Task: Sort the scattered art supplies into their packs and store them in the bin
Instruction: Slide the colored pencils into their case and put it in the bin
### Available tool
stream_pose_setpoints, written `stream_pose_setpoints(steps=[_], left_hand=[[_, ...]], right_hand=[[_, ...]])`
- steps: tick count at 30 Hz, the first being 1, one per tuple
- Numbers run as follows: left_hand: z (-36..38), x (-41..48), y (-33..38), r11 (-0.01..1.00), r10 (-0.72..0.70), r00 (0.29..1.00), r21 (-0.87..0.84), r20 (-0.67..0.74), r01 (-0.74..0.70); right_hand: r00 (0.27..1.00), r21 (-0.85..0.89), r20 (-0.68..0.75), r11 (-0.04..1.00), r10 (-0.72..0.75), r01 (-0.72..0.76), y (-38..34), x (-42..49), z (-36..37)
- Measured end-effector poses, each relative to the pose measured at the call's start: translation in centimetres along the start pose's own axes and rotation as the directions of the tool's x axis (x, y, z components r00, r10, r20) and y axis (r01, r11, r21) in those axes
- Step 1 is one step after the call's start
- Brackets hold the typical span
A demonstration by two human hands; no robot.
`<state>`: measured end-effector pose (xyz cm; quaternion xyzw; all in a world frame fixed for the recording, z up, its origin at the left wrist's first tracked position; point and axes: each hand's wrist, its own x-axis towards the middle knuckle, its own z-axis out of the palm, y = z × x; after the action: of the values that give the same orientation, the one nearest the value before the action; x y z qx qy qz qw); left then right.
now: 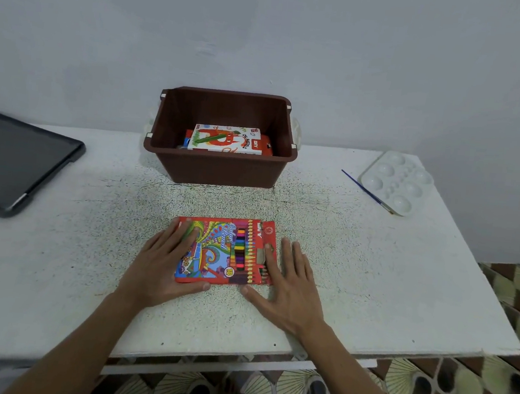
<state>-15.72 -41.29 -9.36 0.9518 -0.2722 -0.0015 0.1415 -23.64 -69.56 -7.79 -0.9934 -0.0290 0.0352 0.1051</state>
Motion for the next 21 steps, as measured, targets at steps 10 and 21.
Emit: stream_pose_setpoints(steps=[10, 21], left_hand=[[0.0, 0.1, 0.0, 1.000, -0.016, 1.000, -0.002, 0.006, 0.016], [0.0, 0.0, -0.1, 1.000, -0.008, 1.000, -0.007, -0.003, 0.008]], right_hand=[[0.999, -0.032, 0.029, 0.999, 0.020, -0.019, -0.3, -0.8, 0.1], [0.996, 0.010, -0.008, 0.996, 0.084, -0.084, -1.3, -2.0, 0.4]])
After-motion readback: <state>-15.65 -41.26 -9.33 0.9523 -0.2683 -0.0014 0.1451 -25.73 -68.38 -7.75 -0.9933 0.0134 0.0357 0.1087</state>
